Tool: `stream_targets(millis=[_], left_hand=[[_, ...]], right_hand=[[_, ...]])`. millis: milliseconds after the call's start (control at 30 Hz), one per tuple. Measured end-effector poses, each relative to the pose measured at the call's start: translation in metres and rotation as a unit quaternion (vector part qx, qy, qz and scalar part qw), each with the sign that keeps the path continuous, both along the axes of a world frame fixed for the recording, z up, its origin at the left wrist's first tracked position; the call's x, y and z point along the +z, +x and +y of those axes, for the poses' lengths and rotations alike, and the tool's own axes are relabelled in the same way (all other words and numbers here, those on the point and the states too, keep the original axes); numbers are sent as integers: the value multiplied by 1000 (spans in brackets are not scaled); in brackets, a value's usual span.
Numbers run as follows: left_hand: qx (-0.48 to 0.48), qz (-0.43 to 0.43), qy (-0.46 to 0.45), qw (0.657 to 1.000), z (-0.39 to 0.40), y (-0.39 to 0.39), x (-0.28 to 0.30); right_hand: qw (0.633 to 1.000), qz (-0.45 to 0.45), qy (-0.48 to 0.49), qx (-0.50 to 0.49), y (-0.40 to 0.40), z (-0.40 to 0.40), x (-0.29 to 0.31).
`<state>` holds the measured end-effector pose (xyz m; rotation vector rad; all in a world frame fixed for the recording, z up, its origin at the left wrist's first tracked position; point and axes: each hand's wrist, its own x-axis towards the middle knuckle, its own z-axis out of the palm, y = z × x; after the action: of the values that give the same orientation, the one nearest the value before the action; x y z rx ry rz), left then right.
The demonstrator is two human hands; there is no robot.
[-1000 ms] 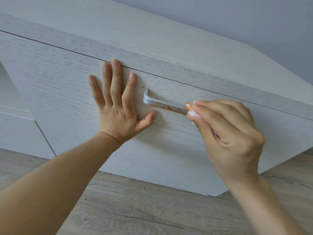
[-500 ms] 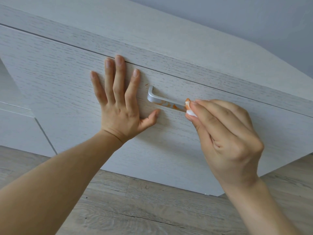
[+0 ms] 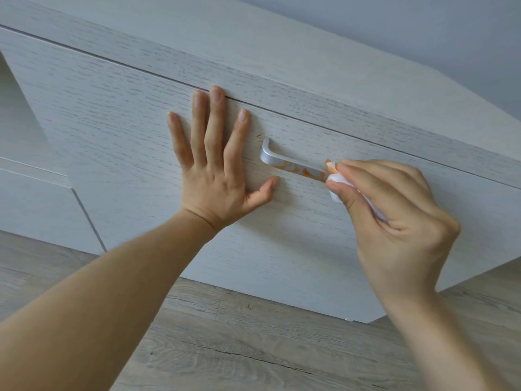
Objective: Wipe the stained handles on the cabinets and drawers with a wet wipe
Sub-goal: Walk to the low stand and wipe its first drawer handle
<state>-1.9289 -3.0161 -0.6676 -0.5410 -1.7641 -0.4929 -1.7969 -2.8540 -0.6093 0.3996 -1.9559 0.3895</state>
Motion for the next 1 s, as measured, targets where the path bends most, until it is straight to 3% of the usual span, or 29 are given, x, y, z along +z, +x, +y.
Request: stream_targets(millis=[600, 767, 1000], left_hand=[[12, 2, -3, 1000, 2, 0, 0], [30, 30, -21, 999, 1, -5, -4], [47, 80, -75, 993, -7, -12, -22]], right_hand=[[999, 33, 42, -11, -11, -8, 0], [1000, 18, 15, 6, -6, -4, 3], [998, 19, 61, 7, -19, -12, 1]])
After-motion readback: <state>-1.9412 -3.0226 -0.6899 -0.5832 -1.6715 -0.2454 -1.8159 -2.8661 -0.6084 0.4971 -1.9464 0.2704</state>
